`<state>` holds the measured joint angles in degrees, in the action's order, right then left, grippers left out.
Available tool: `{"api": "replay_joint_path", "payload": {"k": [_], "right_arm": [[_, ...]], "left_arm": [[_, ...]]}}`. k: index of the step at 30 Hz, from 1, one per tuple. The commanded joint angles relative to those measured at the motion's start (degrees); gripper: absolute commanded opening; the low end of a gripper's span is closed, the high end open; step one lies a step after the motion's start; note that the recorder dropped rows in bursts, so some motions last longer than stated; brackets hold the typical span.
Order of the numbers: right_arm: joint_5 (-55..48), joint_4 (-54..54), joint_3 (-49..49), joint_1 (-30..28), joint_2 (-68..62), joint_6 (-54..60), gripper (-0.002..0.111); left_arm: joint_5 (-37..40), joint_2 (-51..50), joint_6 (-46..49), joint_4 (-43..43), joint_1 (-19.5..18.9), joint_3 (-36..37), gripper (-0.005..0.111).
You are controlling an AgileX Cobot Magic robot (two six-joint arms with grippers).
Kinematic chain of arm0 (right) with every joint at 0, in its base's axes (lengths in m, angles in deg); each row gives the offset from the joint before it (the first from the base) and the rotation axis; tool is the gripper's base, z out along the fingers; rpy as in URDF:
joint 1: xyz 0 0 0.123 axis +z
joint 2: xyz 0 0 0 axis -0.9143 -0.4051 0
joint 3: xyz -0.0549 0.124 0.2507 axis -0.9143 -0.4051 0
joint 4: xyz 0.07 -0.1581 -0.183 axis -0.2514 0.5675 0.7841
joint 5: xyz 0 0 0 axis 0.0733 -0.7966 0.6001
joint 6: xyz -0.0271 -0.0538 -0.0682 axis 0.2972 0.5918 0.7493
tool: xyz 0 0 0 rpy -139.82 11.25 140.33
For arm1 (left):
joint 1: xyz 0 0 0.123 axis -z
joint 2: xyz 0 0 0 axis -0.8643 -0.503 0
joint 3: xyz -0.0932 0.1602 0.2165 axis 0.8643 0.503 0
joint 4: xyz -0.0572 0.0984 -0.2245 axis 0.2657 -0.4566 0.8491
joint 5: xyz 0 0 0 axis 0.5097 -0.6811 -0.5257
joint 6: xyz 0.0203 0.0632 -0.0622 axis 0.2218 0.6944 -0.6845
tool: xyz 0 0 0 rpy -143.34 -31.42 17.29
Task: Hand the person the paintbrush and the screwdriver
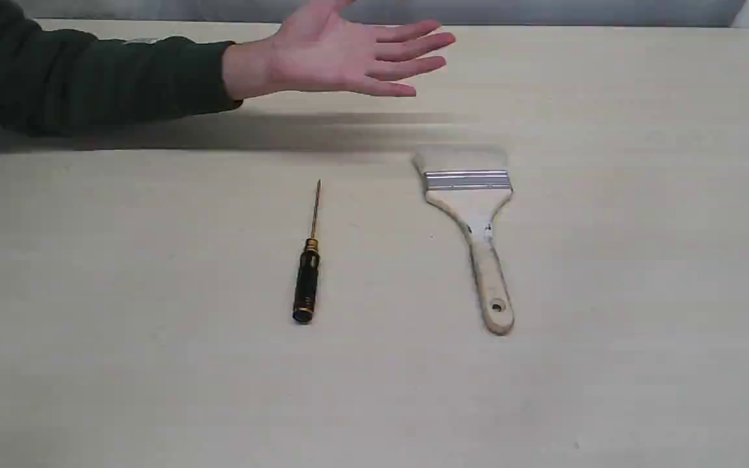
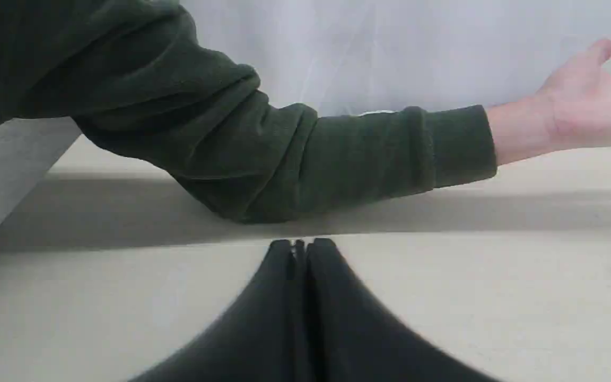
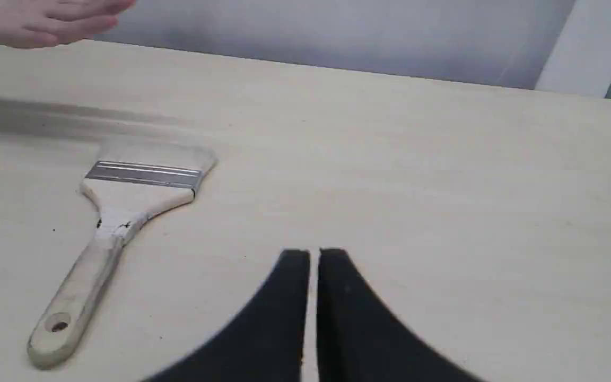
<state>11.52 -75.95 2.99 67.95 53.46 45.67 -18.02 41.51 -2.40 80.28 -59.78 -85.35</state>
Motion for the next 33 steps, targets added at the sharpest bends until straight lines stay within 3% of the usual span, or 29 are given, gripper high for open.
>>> {"api": "replay_joint_path", "payload": {"k": [1,9,20,33], "right_arm": [[0.62,-0.08,-0.17,-0.36,0.35,0.3,0.004],[1.83,-0.08,-0.17,-0.36,0.35,0.3,0.004],[18.86,-0.08,-0.17,-0.36,0.35,0.3,0.004],[26.52,-0.08,-0.17,-0.36,0.35,-4.38,0.004]], "left_arm": [[-0.59,0.14,-0.12,0.19,0.37,0.12,0.0],[-0.59,0.14,-0.12,0.19,0.37,0.12,0.0],[-0.61,0.14,-0.12,0.08,0.37,0.12,0.0],[-0.61,0.14,-0.12,0.08,0.37,0.12,0.0]]}}
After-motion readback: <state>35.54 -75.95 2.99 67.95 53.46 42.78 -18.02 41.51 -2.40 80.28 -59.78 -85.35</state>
